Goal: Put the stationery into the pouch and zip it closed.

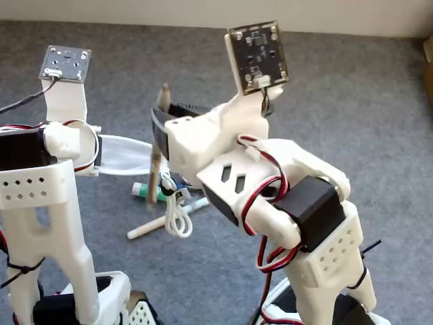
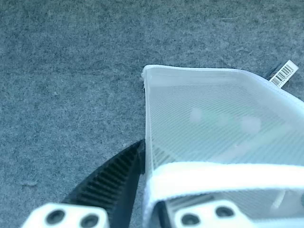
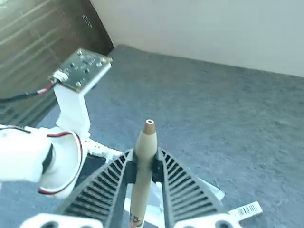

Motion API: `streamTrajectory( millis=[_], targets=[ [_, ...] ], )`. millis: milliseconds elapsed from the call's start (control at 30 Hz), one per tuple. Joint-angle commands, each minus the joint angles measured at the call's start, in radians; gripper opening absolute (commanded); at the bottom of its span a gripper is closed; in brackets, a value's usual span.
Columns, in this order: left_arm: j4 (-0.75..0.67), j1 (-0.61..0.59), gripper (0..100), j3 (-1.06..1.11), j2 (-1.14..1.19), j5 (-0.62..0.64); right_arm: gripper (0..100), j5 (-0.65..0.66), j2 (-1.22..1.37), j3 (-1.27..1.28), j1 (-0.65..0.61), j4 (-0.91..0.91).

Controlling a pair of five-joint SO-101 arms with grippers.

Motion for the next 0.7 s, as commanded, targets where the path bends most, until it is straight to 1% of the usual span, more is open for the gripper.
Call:
streamTrajectory(
  millis=[0,233,367,433,667],
  targets=[
    [0.003,-0.005,1,-0.035,0.001,0.002,0.5,0.012,-0.018,-0.062,-0.015,-0.113],
    [0.003,-0.005,1,-0.035,0.001,0.002,0.5,0.02,-0.016,-0.056,-0.012,-0.232],
    [0.003,-0.005,1,-0.033,0.001,0.002,0.5,0.16,-0.016,-0.051,-0.012,-0.292],
    [0.003,-0.005,1,-0.031,0.001,0.002,0.5,0.207,-0.016,-0.05,-0.015,-0.297],
    [0.003,-0.001,1,-0.033,0.001,0.002,0.5,0.221,-0.004,-0.044,-0.015,-0.295]
  ],
)
